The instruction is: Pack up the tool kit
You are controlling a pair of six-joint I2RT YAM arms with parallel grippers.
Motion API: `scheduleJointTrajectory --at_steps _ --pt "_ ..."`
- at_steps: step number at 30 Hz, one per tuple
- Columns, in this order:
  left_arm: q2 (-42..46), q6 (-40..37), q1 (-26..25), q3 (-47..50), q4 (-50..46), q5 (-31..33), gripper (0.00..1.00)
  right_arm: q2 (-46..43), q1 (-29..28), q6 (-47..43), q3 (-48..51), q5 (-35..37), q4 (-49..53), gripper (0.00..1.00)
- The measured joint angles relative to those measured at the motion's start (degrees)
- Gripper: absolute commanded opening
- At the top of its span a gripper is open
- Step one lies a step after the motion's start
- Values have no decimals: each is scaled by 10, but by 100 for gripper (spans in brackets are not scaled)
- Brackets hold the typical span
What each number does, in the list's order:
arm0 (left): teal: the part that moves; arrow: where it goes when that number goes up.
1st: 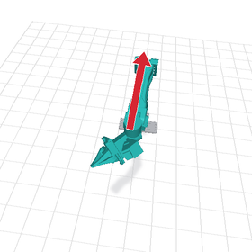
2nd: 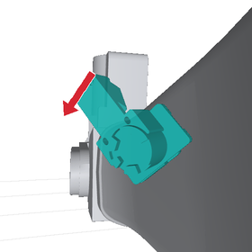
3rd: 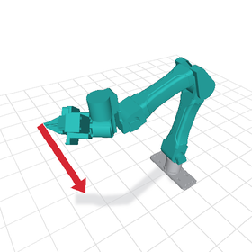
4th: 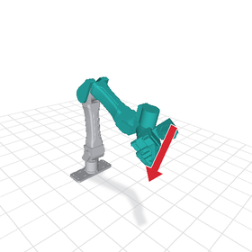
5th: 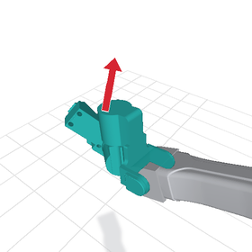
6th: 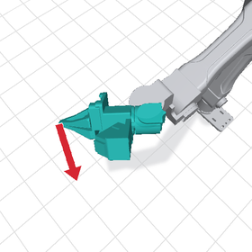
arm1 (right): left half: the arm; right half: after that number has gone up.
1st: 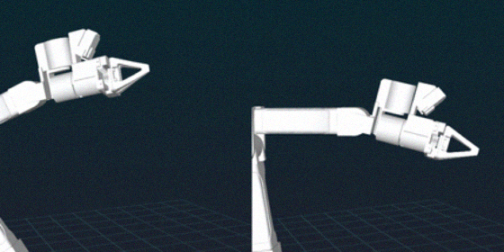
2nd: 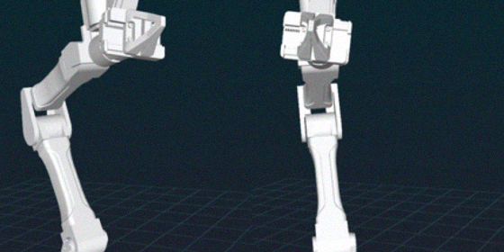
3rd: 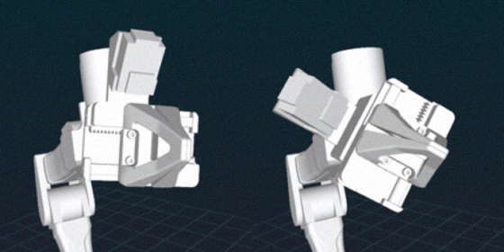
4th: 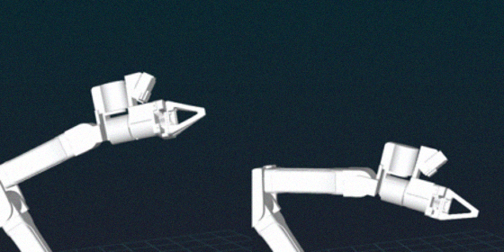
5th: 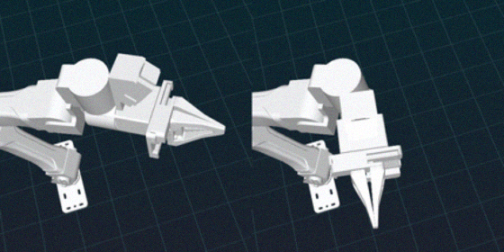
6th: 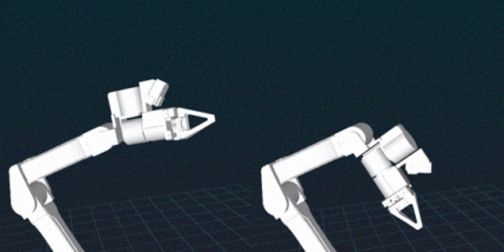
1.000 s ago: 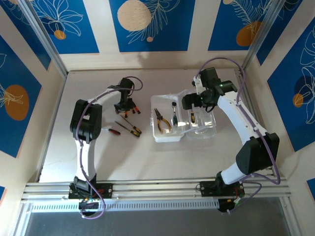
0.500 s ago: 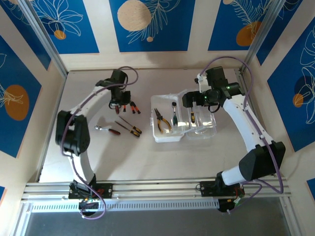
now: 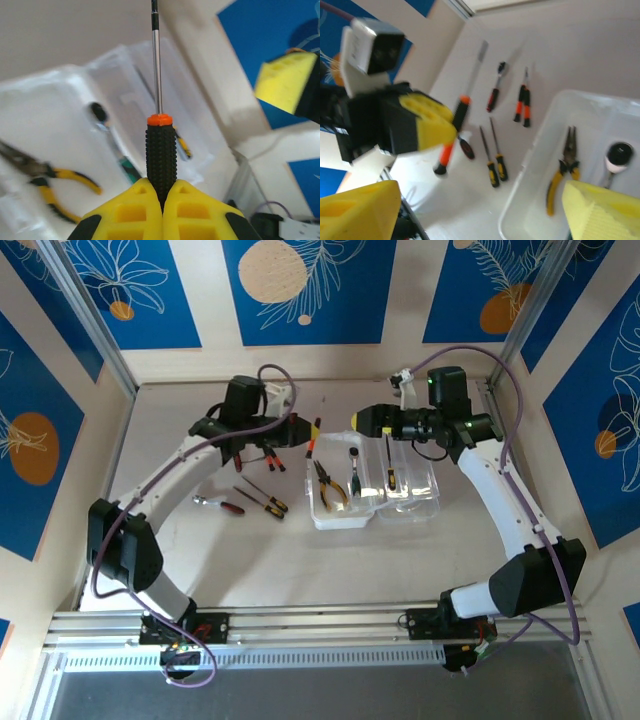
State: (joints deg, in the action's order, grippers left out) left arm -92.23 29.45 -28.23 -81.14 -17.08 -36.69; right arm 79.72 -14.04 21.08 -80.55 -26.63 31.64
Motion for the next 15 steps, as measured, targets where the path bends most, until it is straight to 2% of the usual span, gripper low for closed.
scheduleJointTrajectory --at_steps 3,10,15 --pt "0 19 -21 5 38 -23 0 2 -6 32 1 -13 -36 65" --pt "-4 50 -42 9 96 -51 0 23 -22 81 16 -9 -89 62" --pt "-10 57 -47 9 107 -53 0 45 -36 100 19 -4 -109 52"
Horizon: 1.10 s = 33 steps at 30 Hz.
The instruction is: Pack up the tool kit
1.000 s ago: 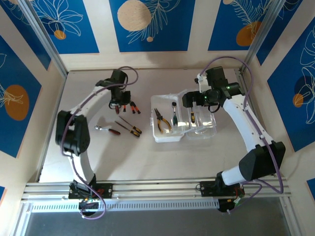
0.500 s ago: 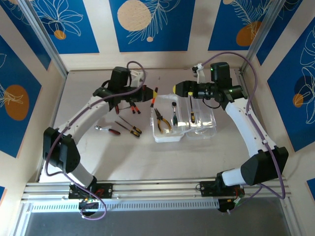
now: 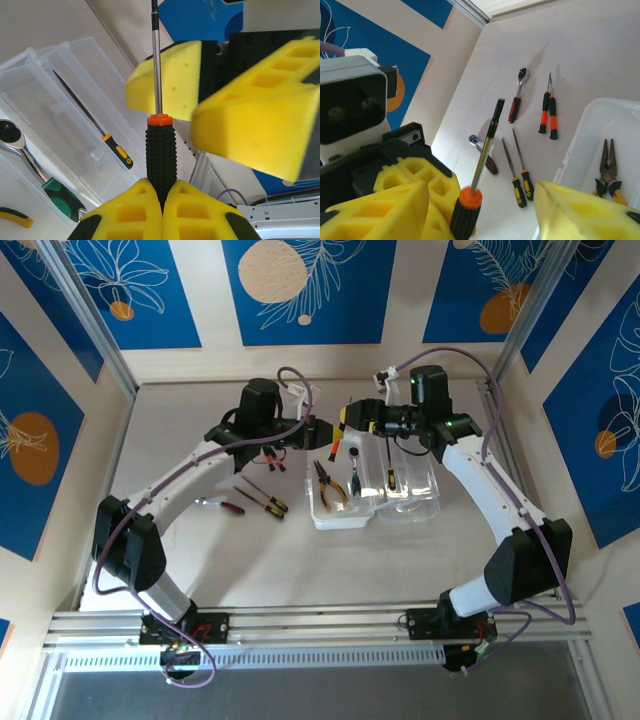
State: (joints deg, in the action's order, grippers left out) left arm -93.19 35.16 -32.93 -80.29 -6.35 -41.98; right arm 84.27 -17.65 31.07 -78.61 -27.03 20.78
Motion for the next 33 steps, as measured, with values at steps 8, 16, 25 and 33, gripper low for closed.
scheduleJointTrajectory --at_steps 8,16,25,33 --pt "-2 4 -4 0 4 0 0 15 -16 18 10 -3 -29 26" --pt "-12 -15 -5 -1 -10 4 45 15 -13 22 17 -6 -27 0" --pt "15 -99 70 -4 -180 133 100 2 102 -97 -24 46 139 0" --pt "78 -145 173 35 -323 349 100 21 137 -219 -101 232 305 0"
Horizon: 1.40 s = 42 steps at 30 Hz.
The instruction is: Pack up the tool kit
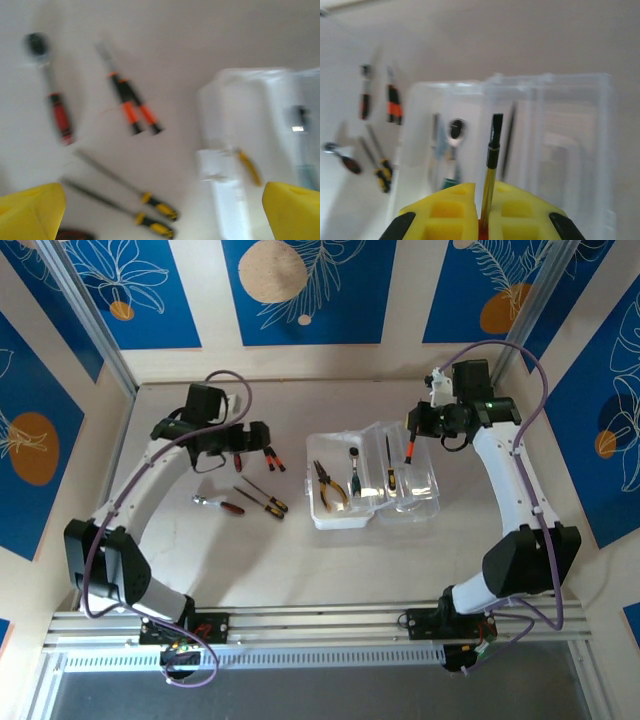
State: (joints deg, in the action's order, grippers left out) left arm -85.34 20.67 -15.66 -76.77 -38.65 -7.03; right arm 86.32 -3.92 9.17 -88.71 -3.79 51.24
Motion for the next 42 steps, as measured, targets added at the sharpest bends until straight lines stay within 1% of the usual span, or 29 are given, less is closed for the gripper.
scheduleJointTrajectory --at_steps 3,8,11,15,18,22,25,30,36,37,39,41,42 --pt "12 -9 6 34 -26 46 100 36 -2 -24 -15 63 34 0" --pt "13 -13 9 71 -39 73 100 94 -19 -51 -19 148 67 0" --pt "12 -13 9 85 -38 73 100 114 -34 -62 -19 176 74 0" --pt "6 -13 9 91 -34 70 100 123 -48 -70 -19 194 73 1" --pt "1 -13 9 92 -28 67 100 127 -54 -72 -18 207 72 8" --pt "-1 -13 9 92 -25 64 100 136 -54 -75 -12 226 69 15" --pt "-2 -13 9 92 -25 64 100 143 -54 -78 -7 237 69 23" --pt "-3 -13 9 92 -25 64 100 149 -54 -80 -4 249 68 41" --pt "-3 -14 9 92 -25 64 100 147 -58 -83 -4 248 69 55" --pt "-3 -15 9 92 -25 65 100 146 -59 -83 -4 248 69 60" --pt "-3 -16 9 92 -25 65 100 142 -59 -84 -4 250 69 75" --pt "-3 -16 9 92 -26 68 100 134 -60 -83 -5 250 72 93" --pt "-3 -17 9 94 -25 70 100 128 -61 -83 -6 250 75 99"
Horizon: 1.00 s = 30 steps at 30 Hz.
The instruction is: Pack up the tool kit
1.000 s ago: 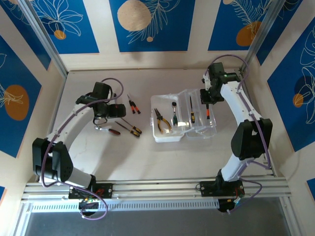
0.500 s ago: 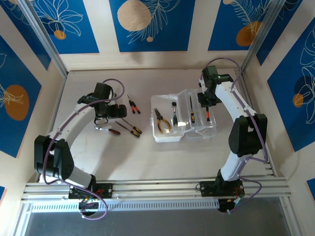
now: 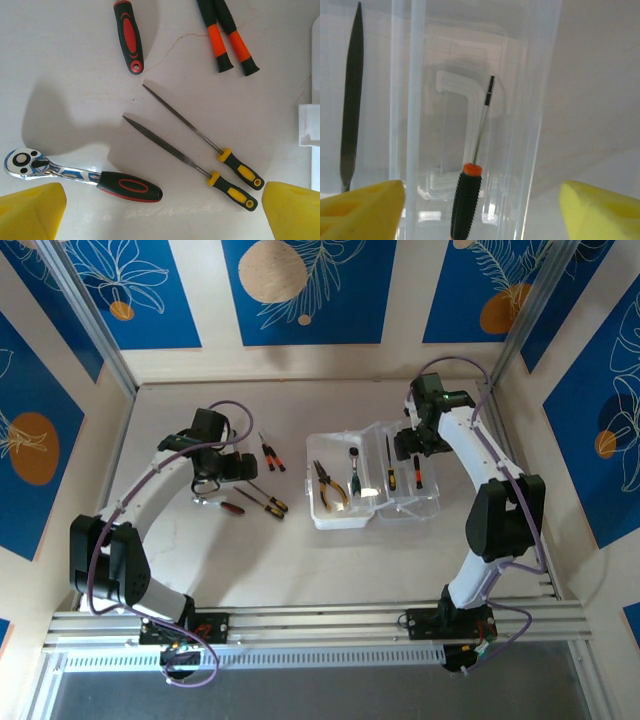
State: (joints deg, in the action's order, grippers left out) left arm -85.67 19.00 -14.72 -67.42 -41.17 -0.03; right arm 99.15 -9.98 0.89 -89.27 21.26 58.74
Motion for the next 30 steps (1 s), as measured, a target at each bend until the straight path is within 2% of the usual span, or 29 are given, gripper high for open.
scheduleJointTrajectory --at_steps 7,14,23,30 --pt "0 11 5 31 1 14 100 -50 -29 2 -3 -23 9 99" --pt "-9 52 41 87 30 14 100 -78 -63 3 0 -63 -2 99" --pt "-11 115 131 192 96 6 86 -76 -78 3 21 -87 -14 99" --pt "-30 131 161 196 138 -14 77 -68 -89 3 21 -96 -21 99"
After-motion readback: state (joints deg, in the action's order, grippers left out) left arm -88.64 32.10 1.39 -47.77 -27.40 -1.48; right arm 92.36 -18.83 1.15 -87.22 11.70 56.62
